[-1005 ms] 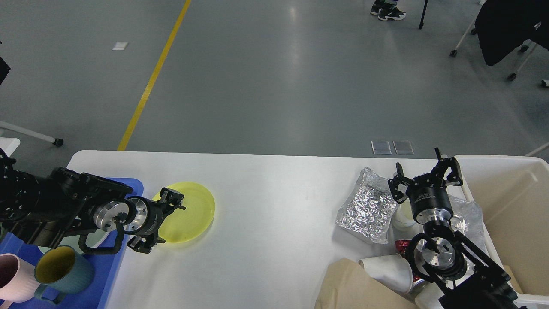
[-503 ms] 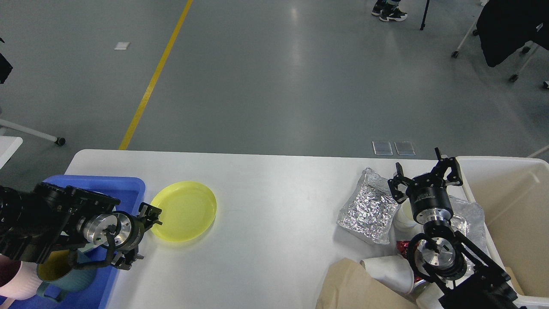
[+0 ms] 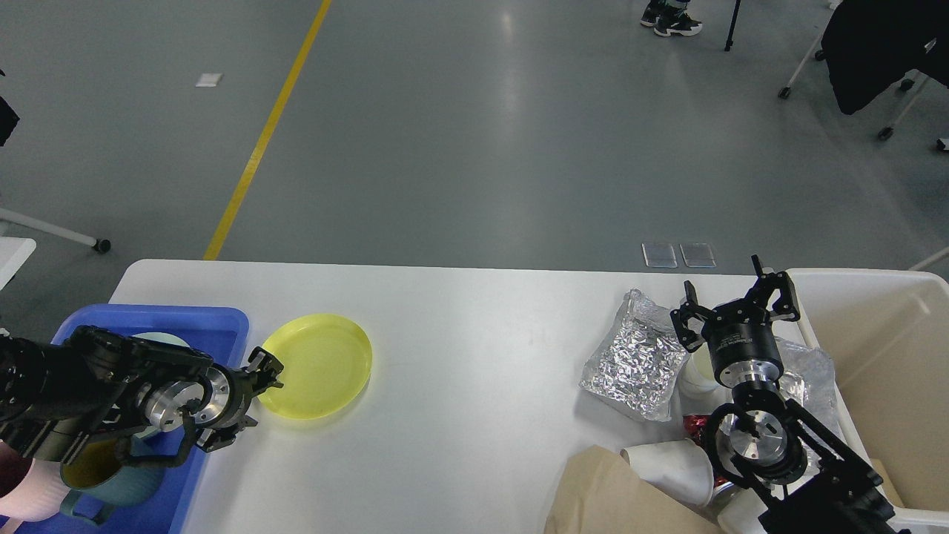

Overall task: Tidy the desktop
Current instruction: 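Grip the yellow plate rim with the left gripper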

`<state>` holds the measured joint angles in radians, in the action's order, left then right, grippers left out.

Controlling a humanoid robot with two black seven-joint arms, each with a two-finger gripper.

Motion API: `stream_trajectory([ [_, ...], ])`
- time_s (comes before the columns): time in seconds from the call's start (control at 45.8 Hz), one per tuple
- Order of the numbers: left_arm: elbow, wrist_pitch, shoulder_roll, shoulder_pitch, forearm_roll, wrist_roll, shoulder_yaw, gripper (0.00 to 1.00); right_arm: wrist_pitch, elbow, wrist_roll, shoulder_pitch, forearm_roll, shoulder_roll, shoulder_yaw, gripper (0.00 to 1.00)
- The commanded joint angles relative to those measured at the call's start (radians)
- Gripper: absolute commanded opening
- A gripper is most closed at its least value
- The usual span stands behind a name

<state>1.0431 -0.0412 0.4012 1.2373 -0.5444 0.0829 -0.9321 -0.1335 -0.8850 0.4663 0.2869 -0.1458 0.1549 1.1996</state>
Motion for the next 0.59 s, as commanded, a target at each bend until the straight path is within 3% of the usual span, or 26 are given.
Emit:
stream_trajectory([
  [0.0,-0.017,0.003,0.002,-0.018,0.023,-0.011,0.015,0.48,0.000,0.000,0.000,0.000,0.000,0.000,0.000,1.00],
  [0.109,-0.028,0.006,0.002,-0.039,0.024,-0.011,0.036,0.43,0.000,0.000,0.000,0.000,0.000,0.000,0.000,1.00],
  [0.219,-0.028,0.018,0.004,-0.044,0.041,-0.009,0.038,0.29,0.000,0.000,0.000,0.000,0.000,0.000,0.000,1.00],
  [0.568,-0.041,0.038,0.007,-0.048,0.058,-0.006,0.039,0.17,0.000,0.000,0.000,0.000,0.000,0.000,0.000,1.00],
])
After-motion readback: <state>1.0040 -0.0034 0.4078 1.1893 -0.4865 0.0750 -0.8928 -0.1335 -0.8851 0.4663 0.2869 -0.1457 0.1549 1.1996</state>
